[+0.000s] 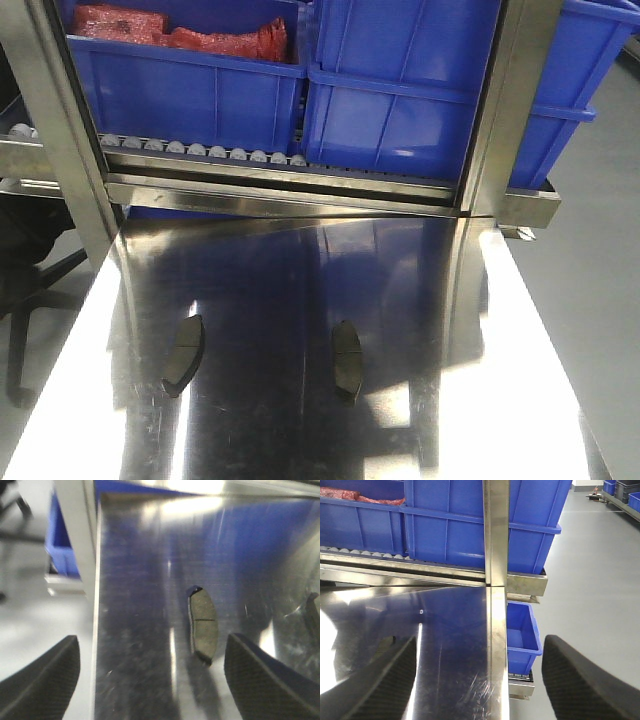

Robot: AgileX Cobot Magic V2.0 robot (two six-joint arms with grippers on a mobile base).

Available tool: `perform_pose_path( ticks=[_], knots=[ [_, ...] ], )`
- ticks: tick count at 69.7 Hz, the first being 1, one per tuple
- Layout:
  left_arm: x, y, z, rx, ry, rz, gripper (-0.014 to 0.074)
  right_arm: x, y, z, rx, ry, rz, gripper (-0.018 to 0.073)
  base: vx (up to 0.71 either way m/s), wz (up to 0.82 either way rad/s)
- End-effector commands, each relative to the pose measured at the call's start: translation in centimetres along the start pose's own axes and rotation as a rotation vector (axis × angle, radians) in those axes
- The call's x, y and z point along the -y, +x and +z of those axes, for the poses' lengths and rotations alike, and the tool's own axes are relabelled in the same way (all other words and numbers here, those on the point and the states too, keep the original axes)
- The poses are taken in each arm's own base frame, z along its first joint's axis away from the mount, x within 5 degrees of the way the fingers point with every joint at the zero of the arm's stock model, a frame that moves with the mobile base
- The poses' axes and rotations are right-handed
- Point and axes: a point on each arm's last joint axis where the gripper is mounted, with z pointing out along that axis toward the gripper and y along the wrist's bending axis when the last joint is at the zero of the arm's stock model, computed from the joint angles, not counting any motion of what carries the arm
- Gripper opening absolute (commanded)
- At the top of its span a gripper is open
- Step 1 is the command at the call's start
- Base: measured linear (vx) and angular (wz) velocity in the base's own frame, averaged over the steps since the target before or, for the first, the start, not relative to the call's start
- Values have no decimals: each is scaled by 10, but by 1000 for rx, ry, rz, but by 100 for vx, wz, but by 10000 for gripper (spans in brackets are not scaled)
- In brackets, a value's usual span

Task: Move and align brake pads A on conveyor
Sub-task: 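Lower the open left gripper onto the nearer brake pad on the table, then close the left gripper on the brake pad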

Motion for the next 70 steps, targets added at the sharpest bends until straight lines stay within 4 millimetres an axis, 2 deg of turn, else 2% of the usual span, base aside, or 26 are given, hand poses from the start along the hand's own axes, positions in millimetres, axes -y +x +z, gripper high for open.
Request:
perform_pose_path(
  ticks=[1, 10, 19, 27, 32, 50, 70],
  knots=[
    [8, -27, 17, 1, 48, -30, 545, 0, -13, 3, 60, 6, -8, 498, 0, 0],
    [26, -49, 58, -116, 87, 3, 544, 0, -13, 3, 60, 6, -8, 498, 0, 0],
    [54, -63, 98, -210, 119, 22, 544, 0, -13, 3, 60, 6, -8, 498, 0, 0],
    [77, -60, 132, -317, 96, 47, 544, 0, -13, 3, 60, 6, -8, 498, 0, 0],
    [84, -54, 154, -405, 41, 60, 544, 0, -13, 3, 60, 6, -8, 498, 0, 0],
    [94, -46, 190, -534, -36, 69, 544, 0, -13, 3, 60, 6, -8, 498, 0, 0],
    [97, -24, 215, -653, -77, 38, 544, 0, -13, 3, 60, 6, -8, 498, 0, 0]
  ],
)
